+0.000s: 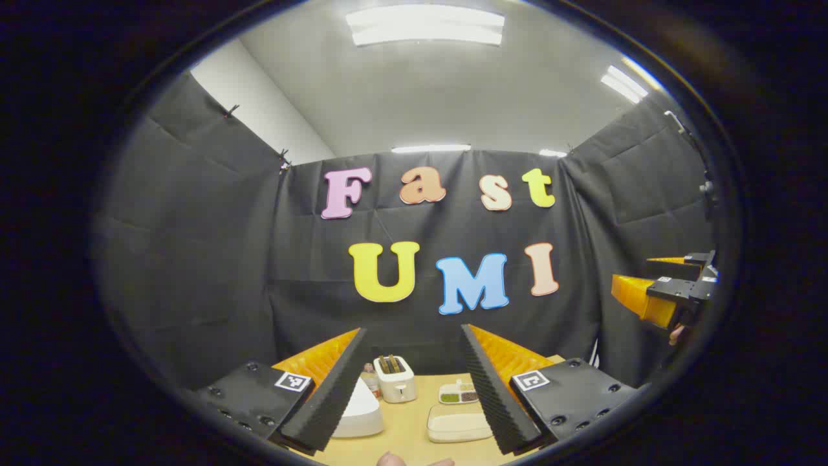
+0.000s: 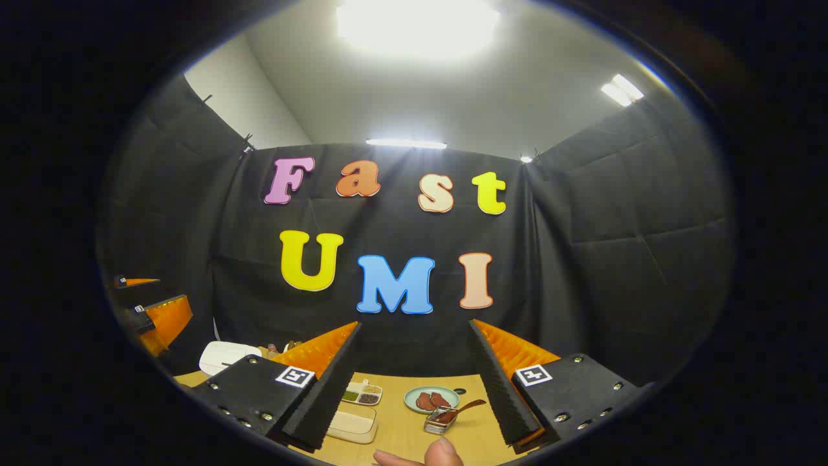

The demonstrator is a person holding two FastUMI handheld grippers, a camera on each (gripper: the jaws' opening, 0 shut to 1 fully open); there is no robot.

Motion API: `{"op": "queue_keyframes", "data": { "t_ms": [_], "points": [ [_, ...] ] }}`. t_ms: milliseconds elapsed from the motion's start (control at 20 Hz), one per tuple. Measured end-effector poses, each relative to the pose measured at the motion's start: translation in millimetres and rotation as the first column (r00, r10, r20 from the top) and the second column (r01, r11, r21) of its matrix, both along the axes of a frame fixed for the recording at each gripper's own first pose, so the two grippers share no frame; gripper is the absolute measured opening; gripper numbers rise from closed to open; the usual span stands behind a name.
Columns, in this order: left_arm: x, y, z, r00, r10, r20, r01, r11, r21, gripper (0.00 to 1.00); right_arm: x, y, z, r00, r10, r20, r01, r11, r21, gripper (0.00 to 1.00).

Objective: Close the left gripper, press the button to open the rice cooker; take a wooden spoon from the chopstick holder with the right hand, scoop a spoonful of rice and pour it into the rice cooker, then put the wooden spoon back into the chopstick holder.

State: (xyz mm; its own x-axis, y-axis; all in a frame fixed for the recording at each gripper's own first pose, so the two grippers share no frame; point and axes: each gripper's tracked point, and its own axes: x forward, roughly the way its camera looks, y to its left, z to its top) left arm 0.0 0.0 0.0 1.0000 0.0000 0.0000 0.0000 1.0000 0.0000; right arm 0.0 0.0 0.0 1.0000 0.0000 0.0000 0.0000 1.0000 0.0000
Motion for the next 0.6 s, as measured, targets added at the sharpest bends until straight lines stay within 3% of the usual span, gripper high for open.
{"op": "queue_keyframes", "data": {
  "t_ms": [300, 600],
  "points": [
    [-2, 6, -2, 1.0, 0.002, -0.015, -0.003, 0.999, -0.036, 0.94, -1, -5, -4, 0.999, -0.007, -0.037, 0.007, 1.0, 0.005, 0.97],
    [9, -10, -1, 1.0, 0.004, -0.028, -0.005, 1.0, -0.011, 0.94, 11, -13, -6, 0.999, 0.015, -0.047, -0.014, 1.0, 0.02, 0.97]
  ]
}}
